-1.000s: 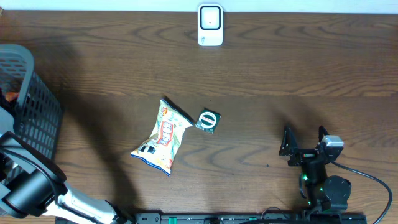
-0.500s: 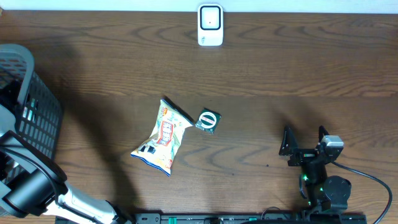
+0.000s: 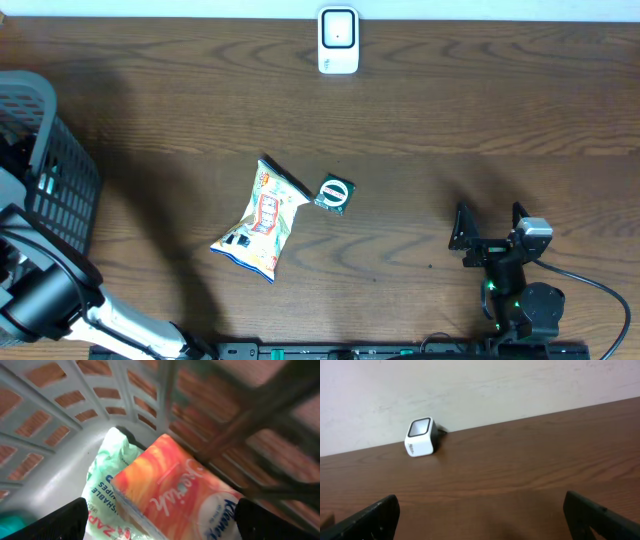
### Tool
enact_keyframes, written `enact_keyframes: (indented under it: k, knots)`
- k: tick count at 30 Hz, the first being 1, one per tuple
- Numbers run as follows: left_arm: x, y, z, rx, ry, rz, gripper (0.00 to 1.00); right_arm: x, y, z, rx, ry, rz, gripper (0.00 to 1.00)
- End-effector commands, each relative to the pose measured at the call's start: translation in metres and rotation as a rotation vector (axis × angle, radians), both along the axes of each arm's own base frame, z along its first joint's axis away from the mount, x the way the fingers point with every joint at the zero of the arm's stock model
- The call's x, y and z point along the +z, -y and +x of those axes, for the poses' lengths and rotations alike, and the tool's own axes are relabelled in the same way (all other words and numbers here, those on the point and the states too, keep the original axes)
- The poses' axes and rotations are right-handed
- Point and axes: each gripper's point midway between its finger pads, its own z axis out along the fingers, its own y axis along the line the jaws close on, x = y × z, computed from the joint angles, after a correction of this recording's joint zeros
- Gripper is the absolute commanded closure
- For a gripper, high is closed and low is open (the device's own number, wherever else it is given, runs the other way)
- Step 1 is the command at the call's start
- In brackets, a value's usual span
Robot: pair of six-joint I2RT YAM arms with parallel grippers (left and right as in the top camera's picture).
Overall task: Scan the item barcode
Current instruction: 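Grasp the orange candy box in the basket with the left gripper and lift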
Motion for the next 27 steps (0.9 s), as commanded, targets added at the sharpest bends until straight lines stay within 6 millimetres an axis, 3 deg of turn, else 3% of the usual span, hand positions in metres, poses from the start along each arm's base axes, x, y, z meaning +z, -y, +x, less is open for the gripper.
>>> enact_keyframes:
  k: [1,4,5,10,14,17,23,27]
  knots:
    - [-0.038,0.008,-0.003,-0.027,-0.062,-0.048,0.09,-0.001,-0.002,0.000,0.012,-0.003,-0.002,0.01]
    - [-0.039,0.007,-0.002,-0.027,-0.060,-0.046,0.23,-0.001,-0.002,0.000,0.012,-0.003,-0.002,0.01]
    - [-0.038,0.005,-0.001,-0.027,-0.054,-0.040,0.32,-0.001,-0.002,0.000,0.012,-0.003,-0.002,0.01]
    - [-0.036,0.003,0.001,-0.026,-0.045,-0.031,0.91,-0.001,-0.002,0.000,0.012,-0.003,-0.002,0.01]
    - [-0.030,0.003,0.001,-0.002,-0.026,-0.037,0.93,-0.001,-0.002,0.000,0.012,-0.003,-0.002,0.01]
    - [-0.013,0.002,0.001,0.027,0.007,-0.035,0.93,-0.001,-0.002,0.000,0.012,-0.003,-0.002,0.01]
    - [0.049,0.007,-0.004,0.092,0.104,-0.019,0.93,-0.001,-0.002,0.000,0.012,-0.003,-0.002,0.01]
    - [0.093,0.019,-0.018,0.124,0.148,-0.005,0.93,-0.001,-0.002,0.000,0.012,-0.003,-0.002,0.01]
